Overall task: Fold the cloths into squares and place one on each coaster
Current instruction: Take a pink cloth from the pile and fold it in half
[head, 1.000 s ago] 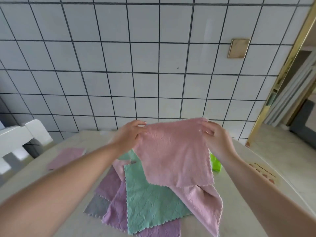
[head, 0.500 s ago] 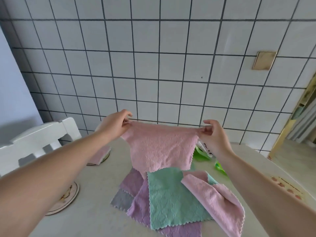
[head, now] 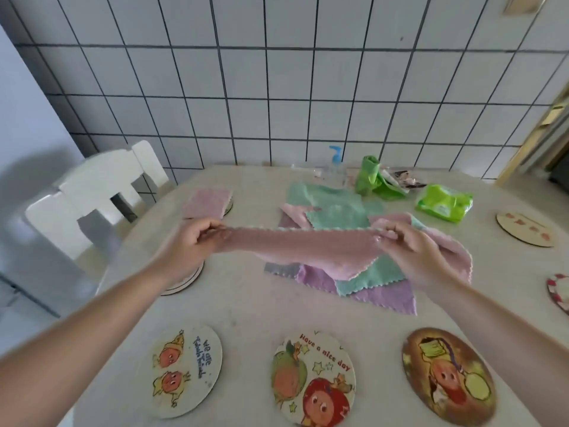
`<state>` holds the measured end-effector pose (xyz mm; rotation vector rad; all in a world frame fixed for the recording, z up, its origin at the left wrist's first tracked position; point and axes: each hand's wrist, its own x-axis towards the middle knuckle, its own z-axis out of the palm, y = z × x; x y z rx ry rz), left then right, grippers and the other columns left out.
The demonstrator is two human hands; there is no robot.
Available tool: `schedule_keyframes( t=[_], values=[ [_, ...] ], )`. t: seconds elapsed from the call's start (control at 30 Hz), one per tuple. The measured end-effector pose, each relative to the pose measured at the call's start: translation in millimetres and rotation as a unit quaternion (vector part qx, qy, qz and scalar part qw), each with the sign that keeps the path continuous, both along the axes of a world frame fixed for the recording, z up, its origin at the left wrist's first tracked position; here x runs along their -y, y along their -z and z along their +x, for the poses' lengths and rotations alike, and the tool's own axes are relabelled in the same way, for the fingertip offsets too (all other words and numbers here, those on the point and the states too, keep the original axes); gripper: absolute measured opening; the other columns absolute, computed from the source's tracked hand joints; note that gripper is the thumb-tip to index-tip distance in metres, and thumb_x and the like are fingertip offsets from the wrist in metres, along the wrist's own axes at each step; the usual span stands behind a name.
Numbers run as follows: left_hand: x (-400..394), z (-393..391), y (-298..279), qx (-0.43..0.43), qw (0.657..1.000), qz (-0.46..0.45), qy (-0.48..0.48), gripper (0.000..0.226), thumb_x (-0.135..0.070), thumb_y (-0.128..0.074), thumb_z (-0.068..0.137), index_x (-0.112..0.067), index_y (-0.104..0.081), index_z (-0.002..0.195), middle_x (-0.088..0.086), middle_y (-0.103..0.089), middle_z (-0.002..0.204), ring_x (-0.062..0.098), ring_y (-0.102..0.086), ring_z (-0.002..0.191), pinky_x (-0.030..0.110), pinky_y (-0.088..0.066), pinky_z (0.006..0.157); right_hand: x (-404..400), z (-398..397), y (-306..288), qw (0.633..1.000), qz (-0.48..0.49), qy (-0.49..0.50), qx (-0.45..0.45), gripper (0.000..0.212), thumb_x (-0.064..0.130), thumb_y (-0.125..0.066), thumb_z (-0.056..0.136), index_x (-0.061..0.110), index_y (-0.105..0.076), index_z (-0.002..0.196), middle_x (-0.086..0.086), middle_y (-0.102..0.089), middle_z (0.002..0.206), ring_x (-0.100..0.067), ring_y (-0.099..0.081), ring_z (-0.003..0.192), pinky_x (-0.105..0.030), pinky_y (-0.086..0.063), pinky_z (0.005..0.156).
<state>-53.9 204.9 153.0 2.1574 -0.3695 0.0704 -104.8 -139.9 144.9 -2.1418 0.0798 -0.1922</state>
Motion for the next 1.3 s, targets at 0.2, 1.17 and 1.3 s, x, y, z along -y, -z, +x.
schedule_keyframes(
  t=[0.2,1.17,1.3],
  values=[
    [-30,-51,94,-0.181,0.982,0.038,0.040,0.013,-0.017,-0.055,0.092,-0.009,-0.066,0.092,0.006,-0.067,0.087,0.009,-0.059,0.076,0.015,-0.044,0.063,-47,-90,96,0.989,-0.033,0.061,-0.127,0.018,0.021,-0.047,0.096,0.029,-0.048,0.080,0.003,-0.059,0.074,-0.019,-0.053,0.061,-0.030,-0.036,0.054],
    [-5,-26,181,-0.299,0.948,0.081,-0.068,0.015,-0.023,-0.060,0.089,-0.018,-0.054,0.076,0.001,-0.055,0.071,0.016,-0.050,0.067,0.029,-0.038,0.062,-51,-71,171,0.954,-0.059,0.133,-0.263,0.009,0.018,-0.047,0.094,0.020,-0.056,0.091,0.001,-0.059,0.080,-0.007,-0.049,0.067,-0.023,-0.035,0.053],
    [-1,-16,187,-0.285,0.953,0.083,-0.060,0.015,-0.019,-0.058,0.090,-0.019,-0.054,0.076,0.001,-0.056,0.072,0.017,-0.052,0.070,0.030,-0.040,0.064,-53,-63,175,0.951,-0.021,0.163,-0.261,0.012,0.019,-0.043,0.096,0.020,-0.055,0.096,0.000,-0.059,0.082,-0.011,-0.052,0.070,-0.027,-0.038,0.054]
  ],
)
